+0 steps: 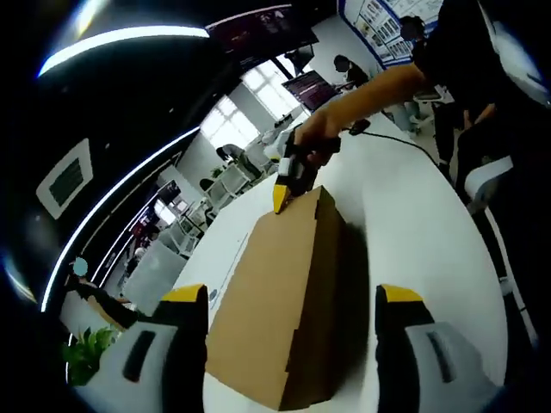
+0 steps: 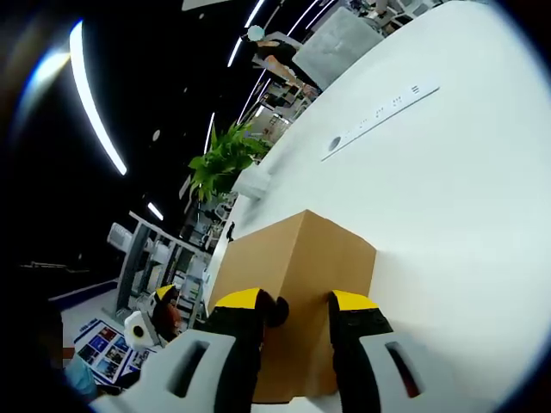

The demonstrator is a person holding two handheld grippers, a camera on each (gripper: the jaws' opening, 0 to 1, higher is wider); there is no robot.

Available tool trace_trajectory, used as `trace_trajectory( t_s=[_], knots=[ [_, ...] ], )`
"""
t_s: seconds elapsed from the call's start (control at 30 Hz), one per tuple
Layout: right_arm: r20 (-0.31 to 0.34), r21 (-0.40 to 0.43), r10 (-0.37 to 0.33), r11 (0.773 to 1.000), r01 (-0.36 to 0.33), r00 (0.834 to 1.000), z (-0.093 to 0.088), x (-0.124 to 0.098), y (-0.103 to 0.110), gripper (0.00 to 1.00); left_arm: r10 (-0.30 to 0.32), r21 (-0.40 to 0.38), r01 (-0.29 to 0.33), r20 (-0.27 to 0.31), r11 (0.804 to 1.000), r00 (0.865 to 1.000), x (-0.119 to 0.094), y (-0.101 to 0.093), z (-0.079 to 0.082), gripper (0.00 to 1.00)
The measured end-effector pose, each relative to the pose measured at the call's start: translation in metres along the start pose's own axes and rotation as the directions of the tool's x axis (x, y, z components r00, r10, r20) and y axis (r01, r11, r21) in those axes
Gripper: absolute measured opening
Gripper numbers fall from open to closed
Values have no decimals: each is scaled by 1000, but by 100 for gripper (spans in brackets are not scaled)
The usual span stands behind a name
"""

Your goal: Operate the shoe box by opening the lid, removing the specified soft item, and placing it in the target area until the item is outside and the box remains undamaged.

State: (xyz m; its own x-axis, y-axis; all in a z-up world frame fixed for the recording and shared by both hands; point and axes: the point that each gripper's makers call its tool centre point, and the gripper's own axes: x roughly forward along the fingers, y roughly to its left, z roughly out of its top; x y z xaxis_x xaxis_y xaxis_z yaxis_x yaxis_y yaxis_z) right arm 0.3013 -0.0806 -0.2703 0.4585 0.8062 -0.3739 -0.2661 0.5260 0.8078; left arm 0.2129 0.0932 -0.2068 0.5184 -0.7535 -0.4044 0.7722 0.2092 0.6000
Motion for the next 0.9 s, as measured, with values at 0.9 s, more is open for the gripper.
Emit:
trace_trajectory(
  t_s=[0.9],
  knots=[
    [9,-6,4,1000,-4,1000,16,-3,-10,30,151,330,-75,-210,941,966,25,-17,-46,60]
  ],
)
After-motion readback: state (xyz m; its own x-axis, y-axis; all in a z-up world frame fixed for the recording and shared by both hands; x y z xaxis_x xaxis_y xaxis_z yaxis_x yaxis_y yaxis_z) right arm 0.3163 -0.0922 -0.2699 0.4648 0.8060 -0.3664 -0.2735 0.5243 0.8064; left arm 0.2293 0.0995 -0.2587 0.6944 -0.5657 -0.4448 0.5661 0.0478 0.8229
